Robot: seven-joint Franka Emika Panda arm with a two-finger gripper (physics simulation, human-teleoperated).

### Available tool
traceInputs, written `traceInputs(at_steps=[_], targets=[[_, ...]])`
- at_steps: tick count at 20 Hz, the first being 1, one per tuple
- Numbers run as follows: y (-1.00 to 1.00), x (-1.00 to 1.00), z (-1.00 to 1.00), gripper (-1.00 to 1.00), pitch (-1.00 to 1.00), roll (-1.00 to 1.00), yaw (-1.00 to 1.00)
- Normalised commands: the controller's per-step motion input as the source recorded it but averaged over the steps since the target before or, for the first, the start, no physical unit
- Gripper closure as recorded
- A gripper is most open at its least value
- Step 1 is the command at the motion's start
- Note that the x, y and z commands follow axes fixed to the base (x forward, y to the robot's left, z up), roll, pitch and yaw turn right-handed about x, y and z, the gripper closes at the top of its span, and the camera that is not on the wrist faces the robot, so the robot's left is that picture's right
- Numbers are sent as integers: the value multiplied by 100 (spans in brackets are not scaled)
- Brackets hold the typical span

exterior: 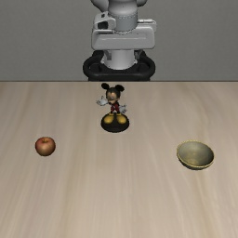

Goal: Pick up the apple and put it on the bowl

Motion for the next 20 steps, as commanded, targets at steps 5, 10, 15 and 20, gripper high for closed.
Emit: traceInputs(at_steps=[5,10,15,20], targets=[[-100,0,0,-100,0,0,0],[-100,0,0,-100,0,0,0],[-100,0,0,-100,0,0,0],[-100,0,0,-100,0,0,0]])
